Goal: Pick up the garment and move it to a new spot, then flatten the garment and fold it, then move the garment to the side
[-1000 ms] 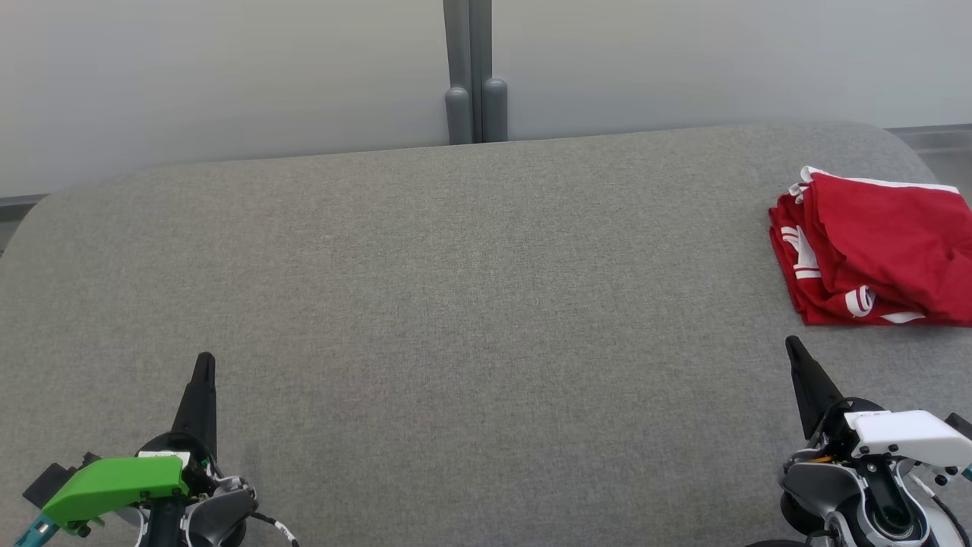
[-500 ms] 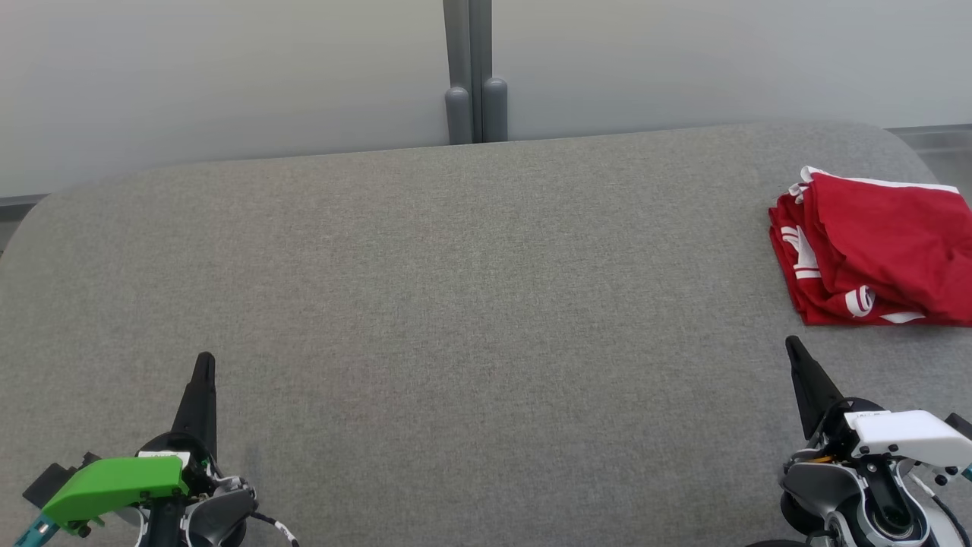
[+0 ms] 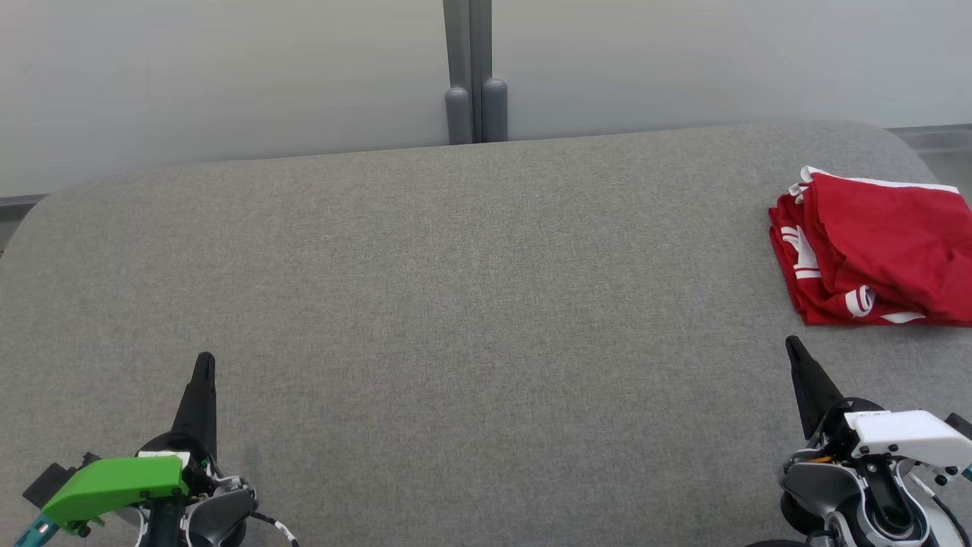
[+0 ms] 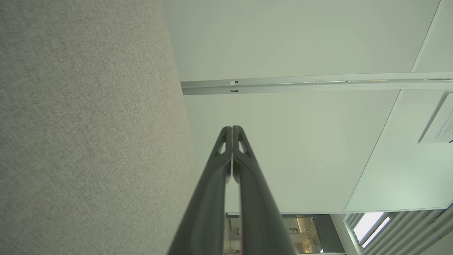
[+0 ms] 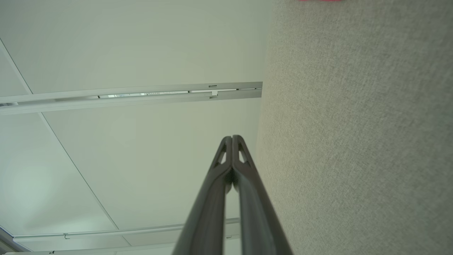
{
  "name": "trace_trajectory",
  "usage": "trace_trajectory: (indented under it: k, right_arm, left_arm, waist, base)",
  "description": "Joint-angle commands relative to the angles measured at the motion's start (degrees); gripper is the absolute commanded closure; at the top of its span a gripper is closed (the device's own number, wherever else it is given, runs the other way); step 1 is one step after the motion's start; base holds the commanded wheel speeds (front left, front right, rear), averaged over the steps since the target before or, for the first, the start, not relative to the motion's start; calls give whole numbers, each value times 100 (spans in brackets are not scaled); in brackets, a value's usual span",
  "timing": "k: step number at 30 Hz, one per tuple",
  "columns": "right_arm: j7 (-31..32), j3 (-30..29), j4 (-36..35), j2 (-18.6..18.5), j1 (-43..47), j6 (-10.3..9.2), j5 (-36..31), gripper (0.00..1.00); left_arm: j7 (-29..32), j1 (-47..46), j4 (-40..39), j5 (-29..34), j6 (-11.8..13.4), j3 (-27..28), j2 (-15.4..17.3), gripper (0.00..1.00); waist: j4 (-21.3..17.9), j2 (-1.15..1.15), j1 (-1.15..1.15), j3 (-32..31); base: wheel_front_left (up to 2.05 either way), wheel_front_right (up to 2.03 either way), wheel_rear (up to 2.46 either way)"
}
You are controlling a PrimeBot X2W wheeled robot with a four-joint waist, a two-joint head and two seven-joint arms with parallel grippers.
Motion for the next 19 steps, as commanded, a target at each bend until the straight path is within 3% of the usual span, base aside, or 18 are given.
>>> trace_trajectory:
  k: [1, 19]
  right_arm:
    - [10, -13, -20, -25, -53, 2, 38, 100]
    - [10, -13, -20, -25, -53, 2, 39, 100]
  left_arm:
    - [26, -99, -8, 30, -23, 26, 0, 100]
    - [28, -100, -8, 32, -23, 26, -1, 100]
  waist:
    - [0, 0, 0, 0]
    - [0, 0, 0, 0]
  base:
    - [0, 0, 0]
    - [0, 0, 0]
